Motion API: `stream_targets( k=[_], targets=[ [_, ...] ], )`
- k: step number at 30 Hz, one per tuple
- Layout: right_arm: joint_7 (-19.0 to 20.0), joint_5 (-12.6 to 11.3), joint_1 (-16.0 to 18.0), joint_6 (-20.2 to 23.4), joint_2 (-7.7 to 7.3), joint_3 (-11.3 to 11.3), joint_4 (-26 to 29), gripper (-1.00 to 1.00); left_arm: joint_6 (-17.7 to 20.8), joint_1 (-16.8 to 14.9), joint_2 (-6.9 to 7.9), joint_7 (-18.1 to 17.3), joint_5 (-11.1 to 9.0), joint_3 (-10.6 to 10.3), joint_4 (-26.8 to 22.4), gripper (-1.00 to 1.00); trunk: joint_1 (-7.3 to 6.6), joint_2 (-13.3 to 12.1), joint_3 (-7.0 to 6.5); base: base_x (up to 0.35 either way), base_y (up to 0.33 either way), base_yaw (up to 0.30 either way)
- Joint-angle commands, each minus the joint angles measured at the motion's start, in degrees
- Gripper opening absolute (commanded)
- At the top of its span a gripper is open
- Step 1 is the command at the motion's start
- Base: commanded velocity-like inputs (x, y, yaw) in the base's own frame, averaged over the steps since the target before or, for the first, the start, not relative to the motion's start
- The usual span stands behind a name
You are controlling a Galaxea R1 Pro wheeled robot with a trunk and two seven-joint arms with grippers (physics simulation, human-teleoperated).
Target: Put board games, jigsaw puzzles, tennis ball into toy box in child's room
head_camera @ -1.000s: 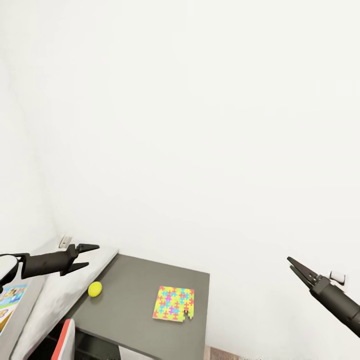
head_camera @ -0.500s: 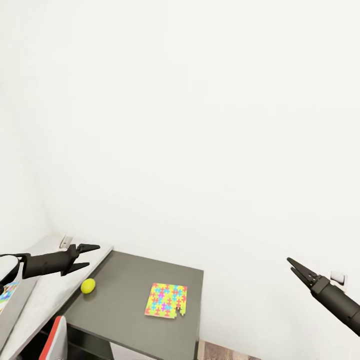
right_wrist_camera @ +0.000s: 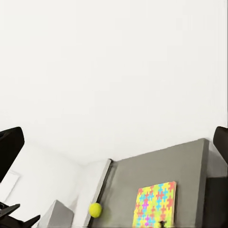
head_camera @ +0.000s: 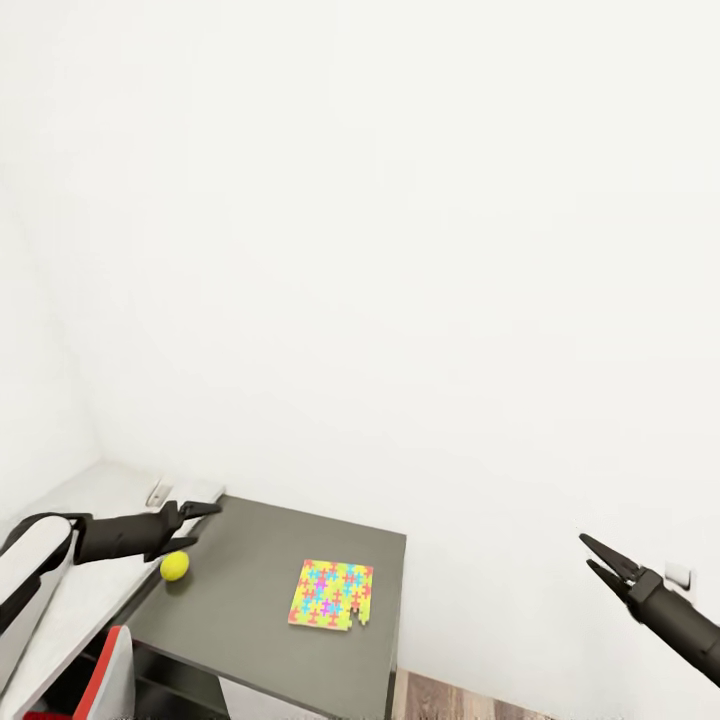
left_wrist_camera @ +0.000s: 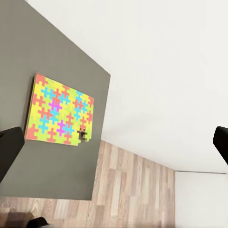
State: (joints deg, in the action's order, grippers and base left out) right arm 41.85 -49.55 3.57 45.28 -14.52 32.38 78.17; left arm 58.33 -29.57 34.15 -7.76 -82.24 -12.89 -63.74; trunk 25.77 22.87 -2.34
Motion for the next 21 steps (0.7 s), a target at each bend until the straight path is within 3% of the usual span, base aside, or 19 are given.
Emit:
stream_targets(
  k=[1, 4, 16, 21],
  targets=[
    [0.28, -0.27, -0.15, 0.78, -0.67, 0.13, -2.26, 1.0, 0.03, -0.05, -0.05, -0.59, 0.6, -0.16, 0.04, 1.0, 0.02, 0.05, 0.12, 0.0, 0.0, 0.0],
    [0.54, -0.32, -0.48, 1.19, -1.41, 0.09, -5.13, 1.0, 0.02, -0.05, -0.15, -0.59, 0.73, -0.24, 0.03, 1.0, 0.02, 0.05, 0.4, 0.0, 0.0, 0.0],
    [1.71, 0.53, -0.5, 0.66, -2.03, 0.05, -14.56, 1.0, 0.02, -0.05, -0.31, -0.59, 0.78, -0.4, -0.38, 1.0, 0.02, 0.05, 1.51, 0.0, 0.0, 0.0],
    [1.8, 1.98, -0.5, -0.95, -2.22, 0.01, -17.12, 1.0, 0.02, -0.05, -0.33, -0.59, 0.81, -0.39, -0.41, 1.0, 0.02, 0.05, 1.98, 0.0, 0.0, 0.0]
  ],
)
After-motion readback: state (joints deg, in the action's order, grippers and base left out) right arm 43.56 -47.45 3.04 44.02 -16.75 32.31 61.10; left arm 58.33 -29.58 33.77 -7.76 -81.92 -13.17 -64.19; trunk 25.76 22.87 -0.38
